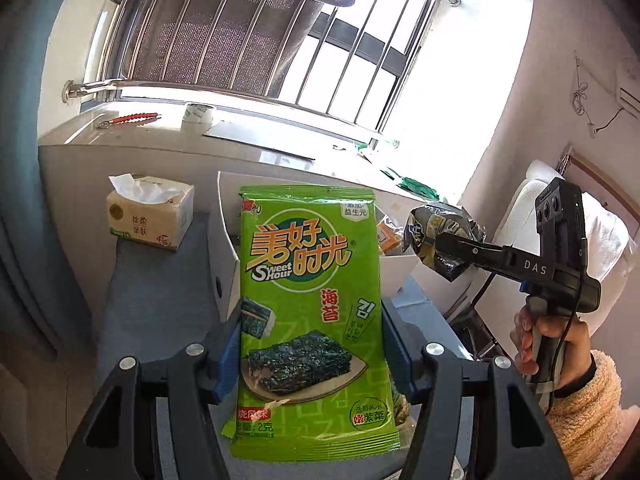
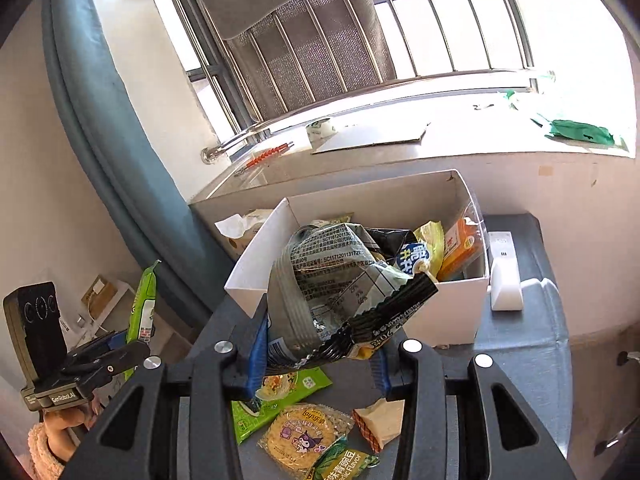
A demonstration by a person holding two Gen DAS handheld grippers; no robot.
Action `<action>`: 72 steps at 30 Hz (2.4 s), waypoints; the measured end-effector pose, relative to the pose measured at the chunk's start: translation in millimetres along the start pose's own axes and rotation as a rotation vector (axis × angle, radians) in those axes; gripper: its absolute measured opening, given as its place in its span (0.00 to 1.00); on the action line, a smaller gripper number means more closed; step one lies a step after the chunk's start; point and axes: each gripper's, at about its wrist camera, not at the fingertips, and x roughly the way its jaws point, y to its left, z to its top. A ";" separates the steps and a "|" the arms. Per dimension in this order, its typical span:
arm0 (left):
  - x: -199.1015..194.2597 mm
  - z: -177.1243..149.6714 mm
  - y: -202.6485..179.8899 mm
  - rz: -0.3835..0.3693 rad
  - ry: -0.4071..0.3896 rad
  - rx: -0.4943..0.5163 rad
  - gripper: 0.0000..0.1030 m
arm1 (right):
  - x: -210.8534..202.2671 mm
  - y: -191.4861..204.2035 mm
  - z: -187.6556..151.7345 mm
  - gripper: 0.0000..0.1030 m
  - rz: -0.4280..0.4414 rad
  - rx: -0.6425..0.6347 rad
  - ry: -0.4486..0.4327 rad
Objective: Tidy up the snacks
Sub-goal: 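Release the seaweed packet and grey bag into the white box with both grippers, then withdraw both grippers from the box toward the remaining snacks, then grasp the green garlic-flavour pea bag with the right gripper while the left grasps the clear-lidded cup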
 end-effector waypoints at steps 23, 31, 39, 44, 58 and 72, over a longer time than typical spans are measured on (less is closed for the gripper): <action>140.7 101.2 42.5 0.166 0.160 -0.052 1.00 | 76.1 -57.5 96.2 1.00 -0.186 0.111 0.002; 73.5 71.9 0.1 0.144 0.094 0.127 1.00 | 31.1 -35.0 61.5 1.00 -0.109 0.061 -0.015; 6.2 -21.2 -27.5 0.111 0.044 0.161 1.00 | -28.6 -8.1 -37.4 1.00 -0.035 0.040 -0.016; -8.7 -79.5 -27.1 0.106 0.063 0.062 1.00 | -42.6 1.8 -103.4 1.00 -0.053 0.044 0.038; -23.9 -135.2 -39.1 0.107 0.096 0.058 1.00 | -31.0 -5.8 -183.5 1.00 -0.065 0.143 0.199; -36.7 -131.8 -29.3 0.129 0.070 0.048 1.00 | 45.9 -8.8 -150.1 1.00 -0.147 0.100 0.300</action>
